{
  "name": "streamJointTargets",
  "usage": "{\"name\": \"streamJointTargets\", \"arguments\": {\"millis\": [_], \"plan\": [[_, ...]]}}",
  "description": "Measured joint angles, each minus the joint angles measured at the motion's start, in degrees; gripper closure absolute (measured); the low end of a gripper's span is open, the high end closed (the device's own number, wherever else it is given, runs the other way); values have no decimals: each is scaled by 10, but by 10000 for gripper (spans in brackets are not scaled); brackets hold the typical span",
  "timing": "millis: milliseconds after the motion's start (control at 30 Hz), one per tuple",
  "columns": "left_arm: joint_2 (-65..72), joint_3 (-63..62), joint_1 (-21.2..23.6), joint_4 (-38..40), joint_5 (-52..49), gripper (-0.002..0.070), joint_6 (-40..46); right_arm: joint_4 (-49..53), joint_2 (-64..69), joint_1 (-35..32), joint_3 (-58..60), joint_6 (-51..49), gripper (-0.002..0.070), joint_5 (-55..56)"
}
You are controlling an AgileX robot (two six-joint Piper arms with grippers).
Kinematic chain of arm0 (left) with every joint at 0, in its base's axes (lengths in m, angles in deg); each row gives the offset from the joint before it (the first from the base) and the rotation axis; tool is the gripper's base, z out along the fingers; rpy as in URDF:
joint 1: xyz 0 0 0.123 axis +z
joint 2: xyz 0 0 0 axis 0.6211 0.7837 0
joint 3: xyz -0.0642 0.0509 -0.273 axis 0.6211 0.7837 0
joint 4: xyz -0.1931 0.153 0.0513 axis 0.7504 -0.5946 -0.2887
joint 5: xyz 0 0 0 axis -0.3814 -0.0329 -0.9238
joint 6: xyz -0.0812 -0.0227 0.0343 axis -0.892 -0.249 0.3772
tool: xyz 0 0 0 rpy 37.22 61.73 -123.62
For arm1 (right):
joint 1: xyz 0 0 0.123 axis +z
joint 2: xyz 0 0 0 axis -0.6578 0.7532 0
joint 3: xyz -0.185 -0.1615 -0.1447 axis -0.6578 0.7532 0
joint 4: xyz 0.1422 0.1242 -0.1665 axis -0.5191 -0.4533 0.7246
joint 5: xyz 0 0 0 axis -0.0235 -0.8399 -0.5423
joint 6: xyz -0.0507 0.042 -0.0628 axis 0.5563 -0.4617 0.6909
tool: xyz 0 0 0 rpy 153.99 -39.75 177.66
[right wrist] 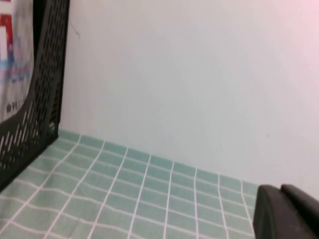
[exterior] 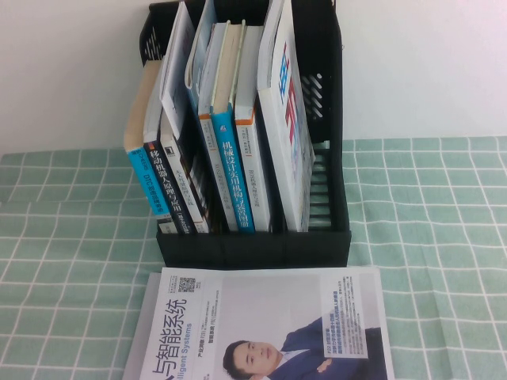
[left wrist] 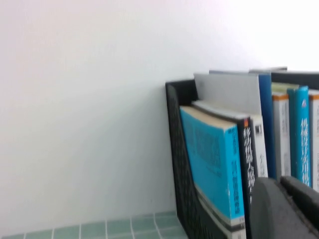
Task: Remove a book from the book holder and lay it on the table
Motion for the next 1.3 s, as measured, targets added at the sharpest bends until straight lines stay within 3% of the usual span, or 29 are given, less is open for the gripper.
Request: {"name": "streamJointTargets", "arguments": {"millis": [267,600,767,1067,1300], "plan": [[0,0,0,-1,21,678,-15,0,0,0,0,-5,678,47],[0,1,0,-1,120,678,-53,-39,0,0,0,8,678,241],[0,-12,0,-2,109,678,-55,-87,0,0,0,39,678,267],[0,-119,0,-2,33,678,71,-76,0,0,-80,133,678,264],[53,-168,0,-2,47,678,93,-35,0,0,-149,165,678,247]]}}
